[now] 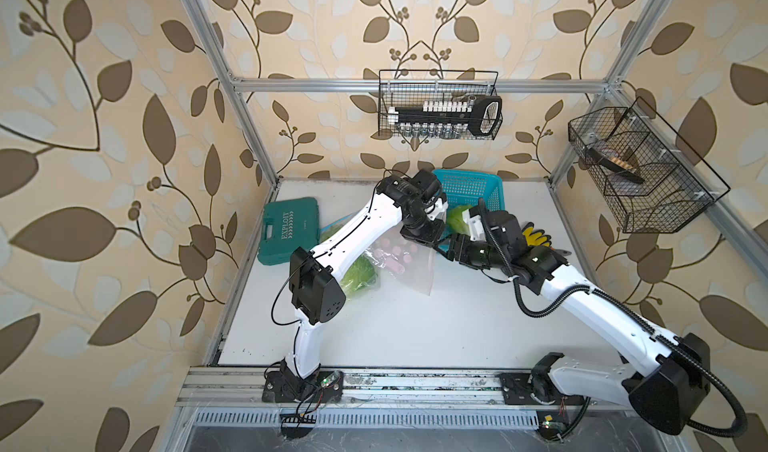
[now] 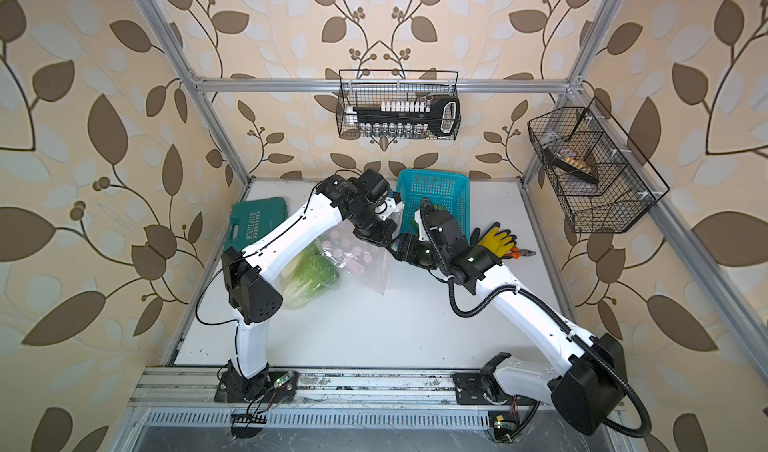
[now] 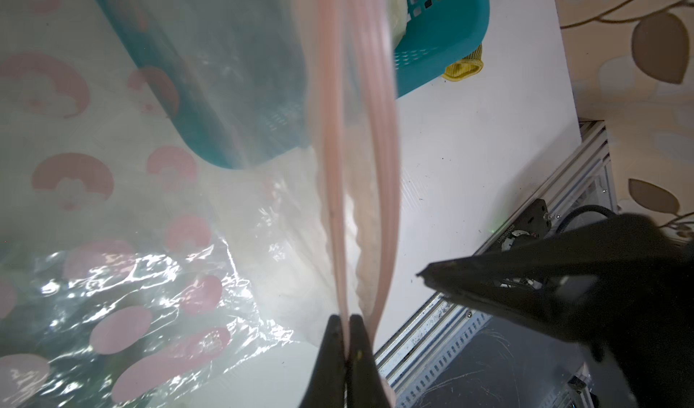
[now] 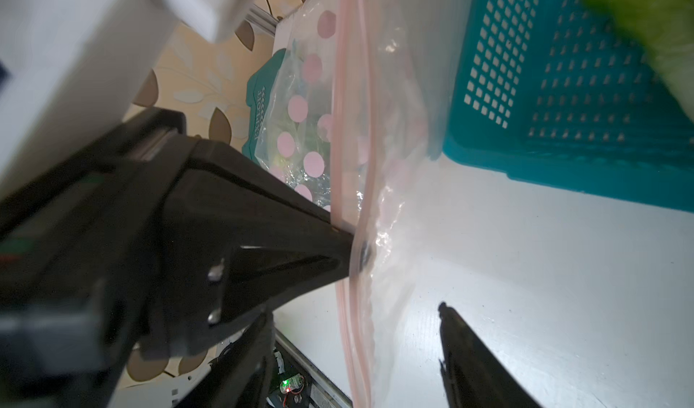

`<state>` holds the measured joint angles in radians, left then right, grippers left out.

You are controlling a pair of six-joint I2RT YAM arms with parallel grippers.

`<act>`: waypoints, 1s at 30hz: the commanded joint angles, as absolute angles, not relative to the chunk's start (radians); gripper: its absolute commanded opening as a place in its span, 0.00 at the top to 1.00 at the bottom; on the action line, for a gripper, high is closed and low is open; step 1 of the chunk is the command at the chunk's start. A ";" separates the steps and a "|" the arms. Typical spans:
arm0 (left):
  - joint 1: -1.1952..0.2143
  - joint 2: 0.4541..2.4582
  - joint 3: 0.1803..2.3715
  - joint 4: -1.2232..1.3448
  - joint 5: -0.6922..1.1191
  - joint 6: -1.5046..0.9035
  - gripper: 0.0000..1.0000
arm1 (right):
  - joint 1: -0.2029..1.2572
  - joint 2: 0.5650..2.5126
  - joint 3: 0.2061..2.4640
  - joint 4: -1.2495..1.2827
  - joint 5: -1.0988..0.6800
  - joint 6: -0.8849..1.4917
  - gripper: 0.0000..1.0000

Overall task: Put the chinese cabbages into a zipper bag and zip it
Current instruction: Open the zipper of the food storage bag at the center of the board.

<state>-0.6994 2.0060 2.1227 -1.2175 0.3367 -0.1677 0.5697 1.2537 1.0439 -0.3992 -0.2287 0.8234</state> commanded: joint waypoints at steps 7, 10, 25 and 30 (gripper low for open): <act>-0.671 1.977 2.098 -1.215 0.333 -0.179 1.00 | 0.546 1.304 1.036 -0.457 -0.003 0.790 0.46; -0.654 1.961 2.095 -1.219 0.335 -0.175 1.00 | 0.535 1.315 1.043 -0.502 0.018 0.735 0.46; -0.610 2.013 2.099 -1.218 0.382 -0.193 1.00 | 0.487 1.395 1.187 -0.557 -0.188 0.471 0.37; -0.609 2.110 2.164 -1.223 0.395 -0.187 1.00 | 0.405 1.360 1.286 -0.683 -0.194 0.411 0.32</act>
